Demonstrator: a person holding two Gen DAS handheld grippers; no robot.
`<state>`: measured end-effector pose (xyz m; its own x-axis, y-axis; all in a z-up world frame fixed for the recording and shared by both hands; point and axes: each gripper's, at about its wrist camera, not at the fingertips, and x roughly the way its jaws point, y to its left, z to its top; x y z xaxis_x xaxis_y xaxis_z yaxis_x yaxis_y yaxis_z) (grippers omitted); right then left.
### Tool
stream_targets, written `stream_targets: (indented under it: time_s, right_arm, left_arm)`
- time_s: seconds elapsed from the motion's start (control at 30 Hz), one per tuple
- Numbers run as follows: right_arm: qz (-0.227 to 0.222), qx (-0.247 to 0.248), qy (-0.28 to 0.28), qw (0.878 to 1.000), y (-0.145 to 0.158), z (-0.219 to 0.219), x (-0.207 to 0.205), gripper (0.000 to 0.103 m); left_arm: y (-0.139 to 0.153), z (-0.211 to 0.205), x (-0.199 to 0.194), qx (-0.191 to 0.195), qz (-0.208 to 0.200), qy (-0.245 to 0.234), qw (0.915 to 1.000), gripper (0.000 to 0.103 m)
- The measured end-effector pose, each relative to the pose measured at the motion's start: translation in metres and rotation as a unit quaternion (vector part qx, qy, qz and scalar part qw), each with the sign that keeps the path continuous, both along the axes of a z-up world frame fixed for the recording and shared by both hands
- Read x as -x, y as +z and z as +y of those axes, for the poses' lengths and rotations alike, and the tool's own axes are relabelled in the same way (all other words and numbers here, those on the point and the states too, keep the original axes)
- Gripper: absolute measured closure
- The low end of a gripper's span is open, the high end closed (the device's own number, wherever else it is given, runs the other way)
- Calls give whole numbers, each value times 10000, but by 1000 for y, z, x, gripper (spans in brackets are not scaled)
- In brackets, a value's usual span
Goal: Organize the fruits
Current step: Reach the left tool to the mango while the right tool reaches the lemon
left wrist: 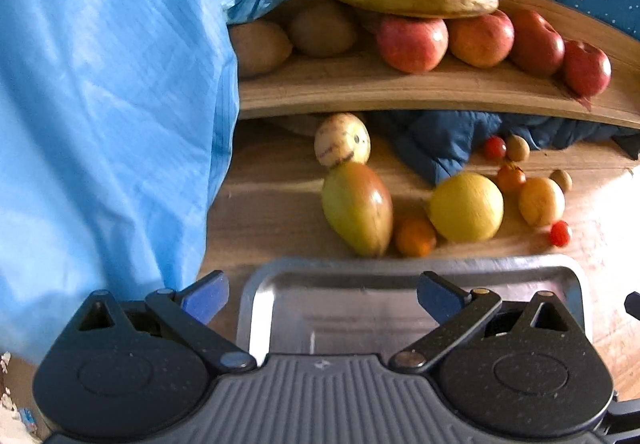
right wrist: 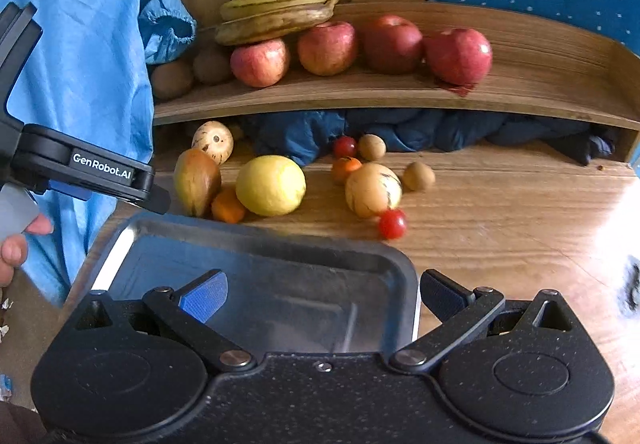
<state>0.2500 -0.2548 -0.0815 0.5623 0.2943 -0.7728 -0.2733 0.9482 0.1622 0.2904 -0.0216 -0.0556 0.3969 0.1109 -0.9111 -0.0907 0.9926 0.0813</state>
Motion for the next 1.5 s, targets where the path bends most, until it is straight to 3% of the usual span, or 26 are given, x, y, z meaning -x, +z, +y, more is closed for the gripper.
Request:
stream_targets:
  time_s: [0.37,0.67,1.0,1.2,1.5]
  right_arm:
    - [52,45,-121,9999,-11,33,-40,1]
    - [14,161,-111,9998,-16,56,-63,9]
    - [93,178,-71,9998,-23,67,-87,13]
    - [290,188,-65,9994,-31,72,-96,15]
    - [466,35,57,9989,-36,79,-100,28]
  left_arm:
    - [-18,15,-40,194,137,-288,9993,1]
    - [-29,23,-59,543,201,-365,9977,1]
    - [-39,35,-72,1072,321,-388,9930,17]
    - [-47,39,-74,1331,430,-369,9895,19]
    - [-53,39,-77,1487,500,-350,9870,30]
